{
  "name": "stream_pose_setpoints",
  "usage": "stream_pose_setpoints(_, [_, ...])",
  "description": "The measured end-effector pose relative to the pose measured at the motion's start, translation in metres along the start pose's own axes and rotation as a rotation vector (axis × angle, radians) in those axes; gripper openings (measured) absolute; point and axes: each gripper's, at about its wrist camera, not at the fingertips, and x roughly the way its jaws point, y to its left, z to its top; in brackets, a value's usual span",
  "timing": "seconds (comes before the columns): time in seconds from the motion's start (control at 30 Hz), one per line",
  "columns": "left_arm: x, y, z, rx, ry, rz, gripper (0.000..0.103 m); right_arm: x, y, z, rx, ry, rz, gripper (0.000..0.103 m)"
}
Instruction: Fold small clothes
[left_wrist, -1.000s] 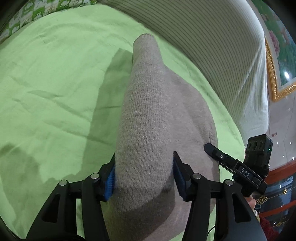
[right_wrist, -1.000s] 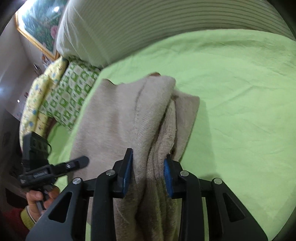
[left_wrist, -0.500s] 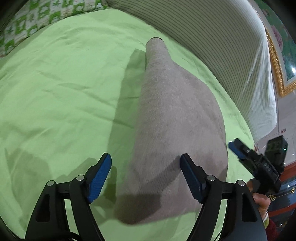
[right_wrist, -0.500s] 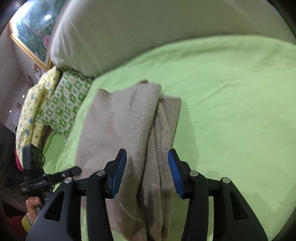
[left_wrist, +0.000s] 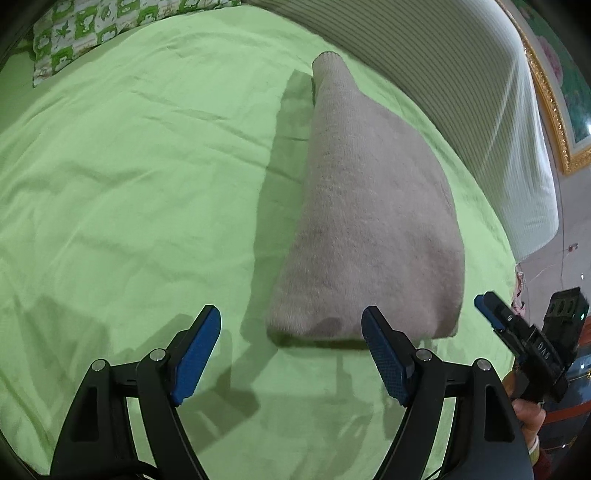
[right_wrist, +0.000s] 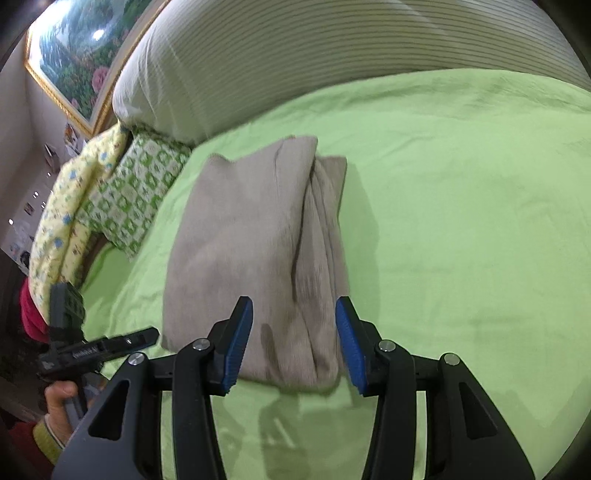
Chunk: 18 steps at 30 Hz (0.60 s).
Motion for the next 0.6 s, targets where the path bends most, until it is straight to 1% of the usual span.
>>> stream_pose_setpoints(0.13, [-0.011,-0.007,-0.010,0.044,-0.025,0.015,0.079,-0.008,0.008,-0.015,-0.018,-0.007,-0.013,0.048])
stream_pose_setpoints(0.27, [-0.013,-0.011,-0.015,0.074,-0.024,0.024,0.080,-0.006,0.010,-0.023,-0.034,-0.006,-0.051,0.048])
stream_pose_setpoints(0.33, [-0.009,-0.014,-0.015,0.087,-0.018,0.032,0.080,0.000,0.010,-0.022,-0.040,0.004,-0.045,0.048])
stream_pose_setpoints(0.43, [0.001,-0.018,-0.014,0.116,-0.005,0.064,0.080,0.008,0.016,-0.019,-0.073,0.012,-0.055,0.048])
stream_pose_setpoints(0.47, [0.005,-0.018,-0.013,0.120,0.000,0.066,0.080,0.012,0.018,-0.017,-0.081,0.017,-0.045,0.048])
stream_pose_setpoints(0.53, [0.014,-0.017,-0.010,0.116,0.014,0.091,0.080,0.021,0.020,-0.013,-0.090,0.034,-0.042,0.048])
stream_pose_setpoints(0.6, [0.018,-0.016,-0.006,0.105,0.017,0.089,0.080,0.032,0.018,-0.010,-0.089,0.054,-0.036,0.047])
